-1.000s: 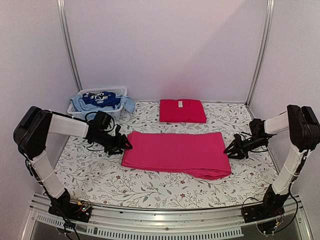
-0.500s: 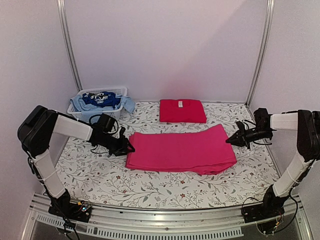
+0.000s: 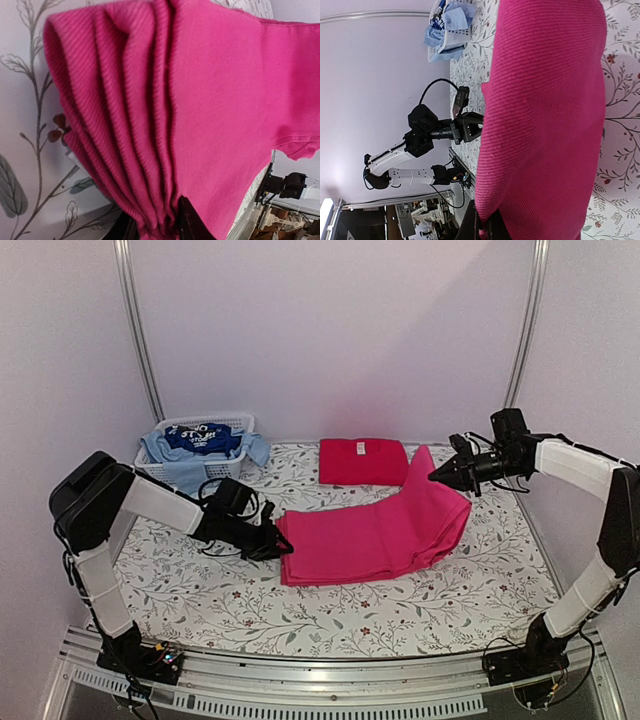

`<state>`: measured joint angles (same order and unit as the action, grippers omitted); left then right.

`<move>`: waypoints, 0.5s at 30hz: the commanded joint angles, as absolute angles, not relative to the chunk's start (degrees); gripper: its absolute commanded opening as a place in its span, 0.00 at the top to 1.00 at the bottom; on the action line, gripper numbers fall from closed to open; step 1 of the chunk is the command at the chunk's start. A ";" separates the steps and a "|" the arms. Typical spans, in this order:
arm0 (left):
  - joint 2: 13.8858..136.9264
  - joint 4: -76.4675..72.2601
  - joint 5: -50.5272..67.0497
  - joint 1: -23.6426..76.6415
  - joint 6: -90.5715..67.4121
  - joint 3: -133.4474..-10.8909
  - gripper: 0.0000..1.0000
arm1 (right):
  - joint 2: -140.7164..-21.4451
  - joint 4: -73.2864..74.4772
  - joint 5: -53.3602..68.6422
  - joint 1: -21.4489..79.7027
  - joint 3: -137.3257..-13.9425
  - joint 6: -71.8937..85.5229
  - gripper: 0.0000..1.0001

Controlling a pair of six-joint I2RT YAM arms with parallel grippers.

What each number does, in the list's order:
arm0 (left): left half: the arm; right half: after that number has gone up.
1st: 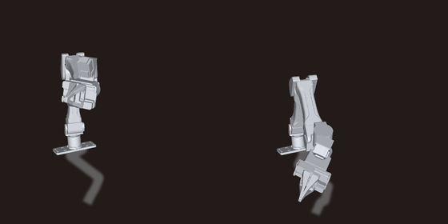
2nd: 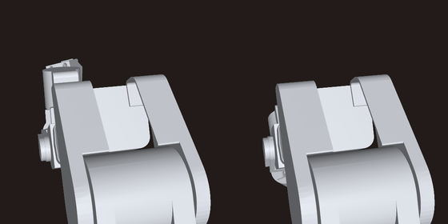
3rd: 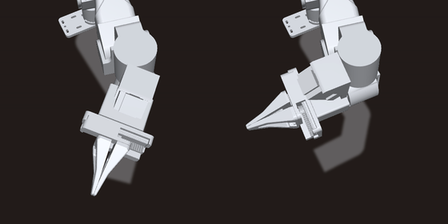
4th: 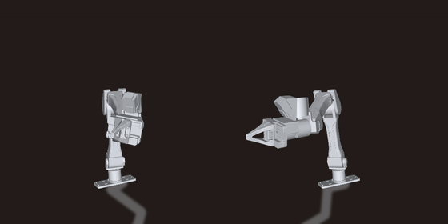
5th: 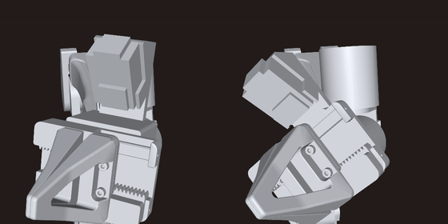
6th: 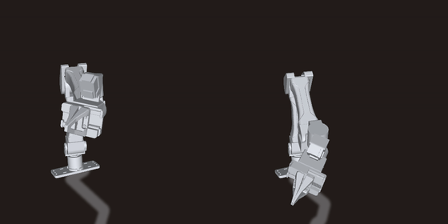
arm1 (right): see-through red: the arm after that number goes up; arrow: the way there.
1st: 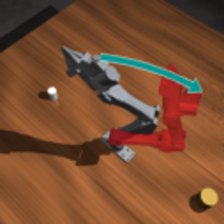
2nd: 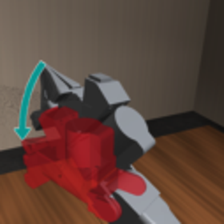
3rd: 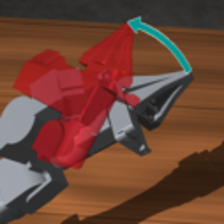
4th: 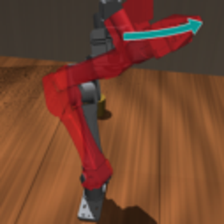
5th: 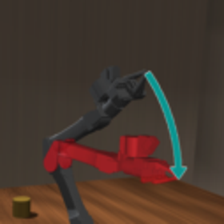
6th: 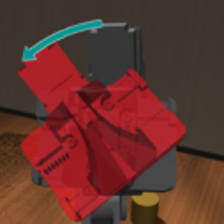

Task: Fold and stack the mixed laundry pile
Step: Fold the 1/2-rectangle-folded trousers at the center of the board.

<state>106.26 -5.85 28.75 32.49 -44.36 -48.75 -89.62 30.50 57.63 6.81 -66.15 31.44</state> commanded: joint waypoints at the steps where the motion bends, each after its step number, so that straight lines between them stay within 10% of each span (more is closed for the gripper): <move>1: 109.01 -8.46 29.22 34.29 -46.08 -48.95 0.75 | -92.57 26.11 58.97 14.75 -72.43 37.41 1.00; 15: 111.32 -11.80 29.71 34.64 -46.89 -48.21 0.77 | -114.25 26.18 54.77 32.52 -94.40 42.95 1.00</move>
